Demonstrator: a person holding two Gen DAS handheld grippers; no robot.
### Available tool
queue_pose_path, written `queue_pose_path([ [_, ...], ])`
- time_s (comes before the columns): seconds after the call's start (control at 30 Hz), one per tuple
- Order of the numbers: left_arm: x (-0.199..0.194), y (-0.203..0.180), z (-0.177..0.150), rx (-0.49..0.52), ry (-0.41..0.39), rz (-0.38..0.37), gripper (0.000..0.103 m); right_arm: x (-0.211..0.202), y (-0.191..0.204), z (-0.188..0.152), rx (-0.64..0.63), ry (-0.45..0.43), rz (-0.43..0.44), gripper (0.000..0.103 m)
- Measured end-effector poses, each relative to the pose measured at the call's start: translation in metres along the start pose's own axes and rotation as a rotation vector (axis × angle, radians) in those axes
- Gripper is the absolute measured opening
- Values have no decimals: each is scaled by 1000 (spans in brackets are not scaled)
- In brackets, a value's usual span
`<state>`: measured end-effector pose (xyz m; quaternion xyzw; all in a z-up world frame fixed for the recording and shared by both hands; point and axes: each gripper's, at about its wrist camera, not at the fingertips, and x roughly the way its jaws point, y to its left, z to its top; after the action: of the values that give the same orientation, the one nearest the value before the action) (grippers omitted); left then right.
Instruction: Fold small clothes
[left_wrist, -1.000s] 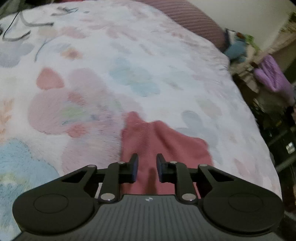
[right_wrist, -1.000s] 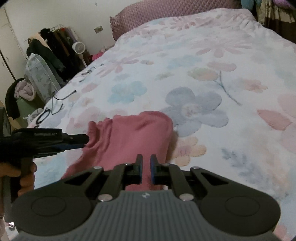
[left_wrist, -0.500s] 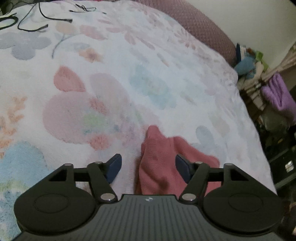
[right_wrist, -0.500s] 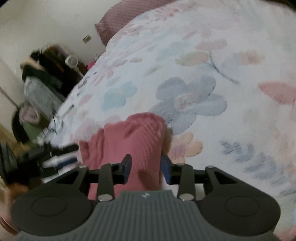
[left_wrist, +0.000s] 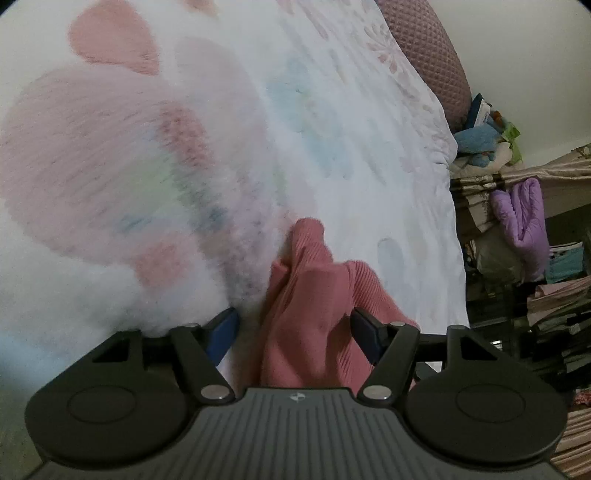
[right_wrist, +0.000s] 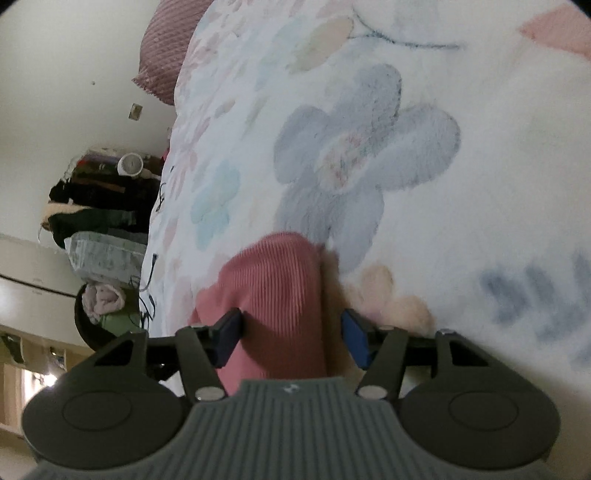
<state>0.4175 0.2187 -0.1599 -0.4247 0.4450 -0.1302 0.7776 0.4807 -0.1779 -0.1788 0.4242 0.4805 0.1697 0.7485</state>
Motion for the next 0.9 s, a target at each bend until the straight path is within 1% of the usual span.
queue_pose_path([
  [0.1,12,-8,4,26,8,6,76,15,4,10,-20,11,-5,51],
  [0.13,16,-12,5,42,13,15,72,19,5,13,-30,14,-11,47],
  [0.17,18,-15,5,62,17,34,61,23,4,16,-34,19,-16,45],
  [0.2,20,-17,4,80,22,59,55,27,5,17,-35,26,-16,40],
  [0.23,19,-17,3,95,20,73,43,30,5,17,-39,27,-24,37],
  [0.27,18,-17,2,100,21,62,31,31,5,17,-47,27,-28,36],
  [0.33,13,-18,0,111,14,47,28,29,8,16,-72,23,-22,31],
  [0.47,-3,-40,-14,199,-38,46,26,19,15,12,-109,-3,12,27],
  [0.57,-23,-59,-27,267,-93,31,25,1,33,4,-198,-37,22,26],
  [0.7,-55,-83,-47,328,-171,3,25,-39,64,-15,-334,-101,53,25],
  [0.9,-123,-122,-90,401,-297,-72,25,-113,106,-60,-484,-193,101,25],
])
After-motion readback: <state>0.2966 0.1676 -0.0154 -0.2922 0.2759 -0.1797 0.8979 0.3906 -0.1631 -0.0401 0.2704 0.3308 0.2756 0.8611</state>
